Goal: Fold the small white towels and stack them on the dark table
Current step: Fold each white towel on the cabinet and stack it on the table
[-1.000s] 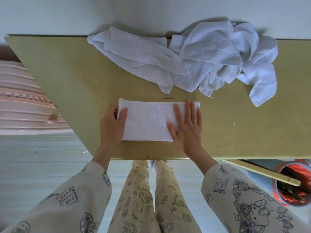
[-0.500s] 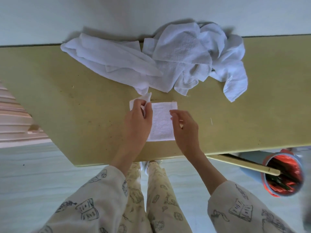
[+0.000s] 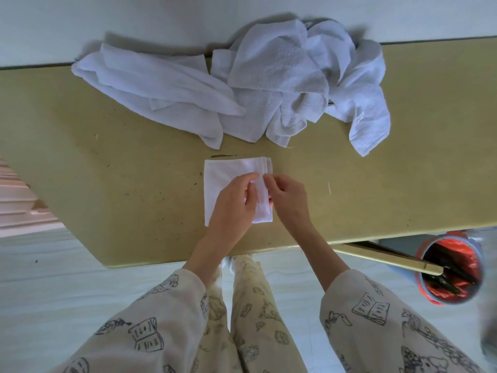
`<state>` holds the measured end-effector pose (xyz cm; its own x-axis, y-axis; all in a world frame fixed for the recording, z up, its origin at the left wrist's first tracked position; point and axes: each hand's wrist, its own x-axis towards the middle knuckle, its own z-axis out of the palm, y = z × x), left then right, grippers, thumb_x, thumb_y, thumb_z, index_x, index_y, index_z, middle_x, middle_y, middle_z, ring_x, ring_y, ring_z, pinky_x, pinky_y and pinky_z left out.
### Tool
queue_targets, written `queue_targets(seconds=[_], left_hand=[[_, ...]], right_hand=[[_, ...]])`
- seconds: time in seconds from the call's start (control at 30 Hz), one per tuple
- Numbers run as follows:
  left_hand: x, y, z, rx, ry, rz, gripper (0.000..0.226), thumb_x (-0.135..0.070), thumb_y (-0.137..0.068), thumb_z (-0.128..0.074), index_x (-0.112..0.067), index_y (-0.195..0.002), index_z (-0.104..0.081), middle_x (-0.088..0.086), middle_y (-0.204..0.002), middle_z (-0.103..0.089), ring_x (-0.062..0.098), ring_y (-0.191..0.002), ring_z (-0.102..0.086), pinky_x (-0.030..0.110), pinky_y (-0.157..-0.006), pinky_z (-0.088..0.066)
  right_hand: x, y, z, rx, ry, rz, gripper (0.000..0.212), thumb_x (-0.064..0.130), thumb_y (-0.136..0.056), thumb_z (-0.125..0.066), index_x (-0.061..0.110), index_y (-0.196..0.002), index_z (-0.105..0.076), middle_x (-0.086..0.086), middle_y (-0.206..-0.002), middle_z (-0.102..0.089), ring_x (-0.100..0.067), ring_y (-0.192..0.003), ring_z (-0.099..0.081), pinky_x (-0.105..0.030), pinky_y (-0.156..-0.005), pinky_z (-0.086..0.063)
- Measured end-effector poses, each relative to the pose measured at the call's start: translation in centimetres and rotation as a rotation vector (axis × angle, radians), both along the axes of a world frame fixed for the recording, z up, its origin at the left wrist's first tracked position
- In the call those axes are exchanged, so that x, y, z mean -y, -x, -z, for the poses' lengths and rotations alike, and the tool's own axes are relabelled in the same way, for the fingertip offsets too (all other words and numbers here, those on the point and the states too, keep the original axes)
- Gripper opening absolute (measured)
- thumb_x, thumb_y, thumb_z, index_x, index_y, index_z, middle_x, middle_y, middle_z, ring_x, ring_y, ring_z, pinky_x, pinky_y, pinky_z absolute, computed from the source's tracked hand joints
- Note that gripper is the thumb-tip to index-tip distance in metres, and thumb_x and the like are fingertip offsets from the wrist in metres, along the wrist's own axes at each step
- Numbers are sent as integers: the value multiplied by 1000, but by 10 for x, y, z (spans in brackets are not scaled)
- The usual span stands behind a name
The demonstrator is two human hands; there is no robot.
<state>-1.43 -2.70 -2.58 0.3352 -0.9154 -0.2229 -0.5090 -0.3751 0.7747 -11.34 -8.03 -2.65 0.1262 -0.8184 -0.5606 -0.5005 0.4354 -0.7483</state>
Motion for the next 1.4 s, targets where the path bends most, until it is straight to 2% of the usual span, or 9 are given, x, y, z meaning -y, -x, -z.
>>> queue_targets(seconds=[0.2, 0.5, 0.8, 0.9, 0.97, 1.07, 1.17, 1.3, 1.4], left_hand=[[-26, -23, 11, 297, 128, -77, 26, -12, -89, -41, -8, -102, -64, 4, -94, -62, 17, -89, -50, 24, -77, -43], [-44, -32, 24, 507, -62, 205, 40, -25, -89, -37, -13, -125, -51, 11, -143, -40, 29, -136, -27, 43, -103, -34], [-44, -40, 30, 561, -167, 344, 55, -36, -90, -30, -20, -142, -33, 8, -154, -20, 29, -142, -14, 44, -111, -15], [-44, -40, 28, 586, -152, 344, 55, -38, -88, -33, -19, -139, -38, 10, -151, -27, 32, -139, -24, 48, -108, -26], [-41, -41, 22, 643, -158, 344, 52, -41, -85, -38, -19, -132, -47, 10, -143, -40, 34, -128, -41, 47, -97, -39], [-38, -38, 8, 706, -182, 314, 40, -38, -83, -54, -16, -115, -59, 11, -110, -58, 28, -87, -59, 36, -69, -48], [-34, -35, -12, 644, -273, 241, 28, -35, -89, -54, -10, -101, -62, 8, -78, -61, 20, -51, -51, 26, -49, -39], [-12, -45, -14, 605, -96, 251, 14, -12, -84, -64, -12, -98, -61, 5, -83, -61, 21, -70, -56, 30, -58, -45], [14, -57, 1, 649, 33, 401, 36, 3, -66, -73, -14, -96, -64, 8, -88, -58, 27, -78, -56, 34, -64, -47]], right_hand=[[2, -4, 1, -70, 19, -9, 8, 18, -89, -58, 14, -86, -63, 12, -68, -56, -4, -65, -51, -11, -62, -39], [4, -5, 3, -96, 1, 32, 9, 16, -90, -54, 13, -82, -56, 7, -68, -53, -5, -61, -46, -15, -56, -36], [9, -6, -2, -138, -58, 27, 9, 21, -89, -57, 12, -86, -58, 6, -72, -57, -14, -71, -57, -23, -66, -47], [7, -2, -6, -123, -77, 47, 11, 23, -87, -61, 13, -91, -59, 3, -83, -62, -23, -84, -64, -39, -82, -54], [4, 2, -9, -135, -39, 14, 12, 19, -88, -60, 13, -98, -58, 4, -87, -62, -19, -85, -62, -29, -78, -52], [3, 2, -11, -141, 46, -88, 19, 10, -89, -58, 11, -107, -61, 0, -96, -63, -10, -84, -56, -8, -69, -42], [3, -1, -10, -173, 198, -126, 19, 5, -88, -56, 8, -104, -66, -6, -104, -59, -17, -93, -56, -14, -79, -38], [-7, 5, -7, -337, 472, -206, 14, 3, -81, -64, 8, -93, -69, -10, -94, -61, -29, -89, -54, -35, -79, -43], [-18, 13, -1, -434, 515, -266, 14, 7, -76, -69, 8, -91, -69, -10, -90, -62, -31, -86, -56, -38, -74, -41]])
